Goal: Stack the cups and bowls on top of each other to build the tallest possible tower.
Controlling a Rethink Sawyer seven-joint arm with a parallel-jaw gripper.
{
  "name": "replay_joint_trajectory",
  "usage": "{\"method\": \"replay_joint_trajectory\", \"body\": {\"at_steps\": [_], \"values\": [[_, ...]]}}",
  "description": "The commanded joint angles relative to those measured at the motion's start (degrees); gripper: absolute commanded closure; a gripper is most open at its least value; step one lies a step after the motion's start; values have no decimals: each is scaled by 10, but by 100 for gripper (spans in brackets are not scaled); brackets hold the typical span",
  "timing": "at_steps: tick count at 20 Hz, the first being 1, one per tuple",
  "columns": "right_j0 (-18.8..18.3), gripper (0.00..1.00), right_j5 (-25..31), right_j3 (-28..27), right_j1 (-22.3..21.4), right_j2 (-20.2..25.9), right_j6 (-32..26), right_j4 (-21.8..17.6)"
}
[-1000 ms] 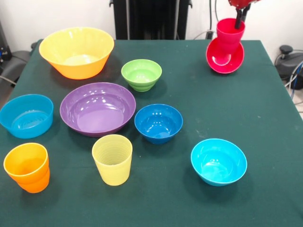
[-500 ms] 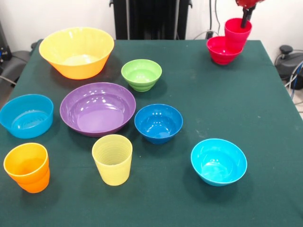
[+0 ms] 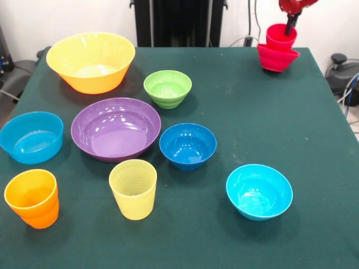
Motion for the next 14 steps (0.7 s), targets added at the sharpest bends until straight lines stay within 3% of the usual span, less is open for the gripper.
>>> {"method": "replay_joint_trajectory", "body": {"at_steps": [1,6,14], "values": [[-12,100,-30,-41,35,-6,79,27],[-38,100,-17,-36,27,8,51,30],[-50,100,1,-30,1,10,47,39]]}}
